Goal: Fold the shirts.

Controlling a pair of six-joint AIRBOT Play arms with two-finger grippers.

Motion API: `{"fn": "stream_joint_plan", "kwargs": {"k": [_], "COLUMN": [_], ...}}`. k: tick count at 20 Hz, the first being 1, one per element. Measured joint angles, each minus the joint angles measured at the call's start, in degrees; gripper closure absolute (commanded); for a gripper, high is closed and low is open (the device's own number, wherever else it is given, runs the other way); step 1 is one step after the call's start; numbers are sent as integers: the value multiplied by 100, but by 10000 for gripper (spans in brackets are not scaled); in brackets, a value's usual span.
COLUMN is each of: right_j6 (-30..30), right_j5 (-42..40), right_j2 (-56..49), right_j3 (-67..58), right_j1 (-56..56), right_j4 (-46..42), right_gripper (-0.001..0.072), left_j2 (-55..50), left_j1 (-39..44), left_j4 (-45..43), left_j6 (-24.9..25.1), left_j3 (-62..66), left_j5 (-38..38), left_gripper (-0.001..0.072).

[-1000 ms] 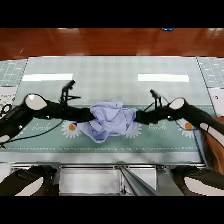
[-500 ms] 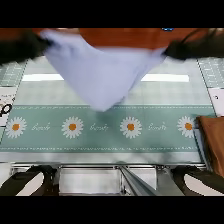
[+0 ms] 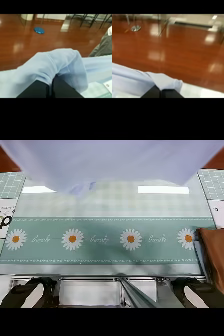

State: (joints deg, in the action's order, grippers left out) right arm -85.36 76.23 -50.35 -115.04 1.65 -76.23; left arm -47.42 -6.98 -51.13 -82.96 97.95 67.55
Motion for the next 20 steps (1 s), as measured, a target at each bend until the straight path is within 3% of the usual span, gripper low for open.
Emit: {"fn": "stream_joint_plan", "kwargs": {"k": [6,12,16,20], "right_j6": [-13,-44,-46,92], "right_j5": [376,1049,754,4], "right_j2": [721,769,610,-319], "right_j3": [-96,573,1873,2590], "right_j1": [-2,-4,-2,-2], "right_j4": [-391,-33,155,-46], "right_gripper": [686,686,687,687], "left_j2": [1036,1226,634,-767], "left_j1": [-17,-20,61,341], "left_j4": [-302,20,199,367], "left_j6": [-26,-151,-9,264], "left_j3": [118,-457,-1349,-1674], "left_j5": [313,662,496,-334], "left_gripper": [687,687,687,687]}}
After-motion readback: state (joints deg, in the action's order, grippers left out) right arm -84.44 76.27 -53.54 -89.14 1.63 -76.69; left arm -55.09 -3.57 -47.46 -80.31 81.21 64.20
